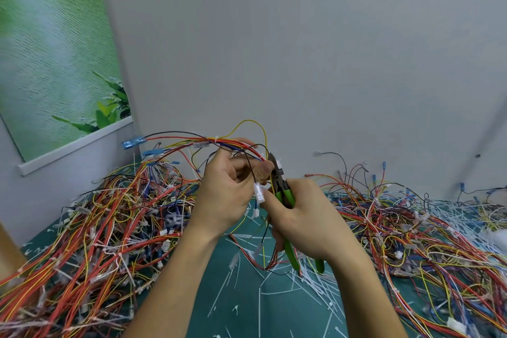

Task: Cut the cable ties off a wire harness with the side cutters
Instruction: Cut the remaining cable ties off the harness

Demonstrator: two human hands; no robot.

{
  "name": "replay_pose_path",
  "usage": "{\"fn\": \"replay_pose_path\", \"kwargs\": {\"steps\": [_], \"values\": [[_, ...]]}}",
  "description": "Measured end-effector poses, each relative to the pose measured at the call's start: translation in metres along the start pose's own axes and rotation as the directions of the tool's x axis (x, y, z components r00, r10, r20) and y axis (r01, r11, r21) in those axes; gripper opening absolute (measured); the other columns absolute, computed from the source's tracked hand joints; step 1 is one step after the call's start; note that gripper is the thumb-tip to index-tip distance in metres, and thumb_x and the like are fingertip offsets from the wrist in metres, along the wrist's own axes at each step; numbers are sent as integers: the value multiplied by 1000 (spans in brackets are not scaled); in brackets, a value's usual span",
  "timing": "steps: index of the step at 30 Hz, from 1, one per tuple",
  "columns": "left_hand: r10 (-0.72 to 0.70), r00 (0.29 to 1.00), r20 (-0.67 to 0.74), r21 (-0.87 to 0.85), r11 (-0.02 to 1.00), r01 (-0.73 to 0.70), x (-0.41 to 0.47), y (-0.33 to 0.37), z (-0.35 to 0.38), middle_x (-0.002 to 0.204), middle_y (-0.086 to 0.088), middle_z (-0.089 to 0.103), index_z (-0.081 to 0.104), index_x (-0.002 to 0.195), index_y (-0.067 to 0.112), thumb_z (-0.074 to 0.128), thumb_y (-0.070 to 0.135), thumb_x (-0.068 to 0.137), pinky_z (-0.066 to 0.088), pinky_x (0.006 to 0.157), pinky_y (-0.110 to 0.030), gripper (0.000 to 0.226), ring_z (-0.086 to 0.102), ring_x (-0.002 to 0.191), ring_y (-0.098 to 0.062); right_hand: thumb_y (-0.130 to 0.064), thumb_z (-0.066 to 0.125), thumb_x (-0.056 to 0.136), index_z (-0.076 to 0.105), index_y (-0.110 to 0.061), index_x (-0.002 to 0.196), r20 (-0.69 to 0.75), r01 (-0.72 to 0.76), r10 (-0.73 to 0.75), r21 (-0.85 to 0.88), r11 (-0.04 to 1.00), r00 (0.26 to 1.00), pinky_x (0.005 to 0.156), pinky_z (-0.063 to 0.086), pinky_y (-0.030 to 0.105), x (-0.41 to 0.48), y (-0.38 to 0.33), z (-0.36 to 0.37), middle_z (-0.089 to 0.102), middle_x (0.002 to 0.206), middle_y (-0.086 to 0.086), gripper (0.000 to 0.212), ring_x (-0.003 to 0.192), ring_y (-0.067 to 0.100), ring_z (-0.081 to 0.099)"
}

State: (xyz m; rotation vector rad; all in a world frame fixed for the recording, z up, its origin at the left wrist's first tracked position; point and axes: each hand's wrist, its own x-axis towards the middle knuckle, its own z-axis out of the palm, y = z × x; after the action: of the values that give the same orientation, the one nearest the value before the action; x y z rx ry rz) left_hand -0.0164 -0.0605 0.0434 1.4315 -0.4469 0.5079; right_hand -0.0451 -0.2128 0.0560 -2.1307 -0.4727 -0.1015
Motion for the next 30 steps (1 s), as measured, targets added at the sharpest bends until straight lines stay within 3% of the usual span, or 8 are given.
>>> {"fn": "replay_pose_path", "kwargs": {"steps": [4, 14, 19, 26, 30], "values": [[-2, 1000, 11, -9, 1000, 3, 0, 0, 2, 84, 3, 77, 54, 115, 19, 74, 30, 81, 56, 68, -21, 41, 74, 75, -13, -44, 57, 101, 52, -1, 76, -6, -7, 7, -11, 1000, 1000, 55, 56, 50, -1, 0, -3, 65, 57, 19, 50, 48, 29, 67], [-58, 998, 6, -46, 997, 58, -2, 0, 4, 80, 1, 75, 55, 116, 15, 66, 29, 87, 52, 60, -18, 34, 68, 67, -8, -44, 55, 103, 55, -6, 80, 3, 17, -17, -13, 1000, 1000, 60, 57, 48, -1, -4, 3, 70, 66, 17, 45, 53, 20, 68], [-111, 994, 12, -54, 992, 112, -1, 1, 3, 89, -9, 77, 59, 109, 20, 69, 36, 80, 59, 71, -32, 34, 74, 80, -21, -45, 56, 103, 52, -7, 76, 25, 6, -6, -23, 1000, 1000, 59, 58, 46, -2, -4, 2, 67, 59, 16, 47, 47, 17, 68], [-131, 991, -5, -71, 989, 130, -1, 4, 4, 84, -12, 76, 58, 107, 14, 72, 36, 74, 56, 61, -27, 41, 72, 71, -20, -45, 58, 101, 51, -5, 74, 34, -30, 30, -11, 999, 999, 49, 54, 33, -2, -1, -1, 66, 55, 17, 49, 42, 21, 67], [-101, 995, -22, -60, 993, 100, -1, 3, 3, 78, -6, 77, 57, 105, 12, 73, 30, 76, 54, 57, -20, 37, 71, 63, -13, -44, 60, 101, 51, -5, 75, 24, -19, 19, -5, 1000, 1000, 49, 55, 33, -2, -1, 0, 66, 58, 19, 49, 43, 21, 67]]}}
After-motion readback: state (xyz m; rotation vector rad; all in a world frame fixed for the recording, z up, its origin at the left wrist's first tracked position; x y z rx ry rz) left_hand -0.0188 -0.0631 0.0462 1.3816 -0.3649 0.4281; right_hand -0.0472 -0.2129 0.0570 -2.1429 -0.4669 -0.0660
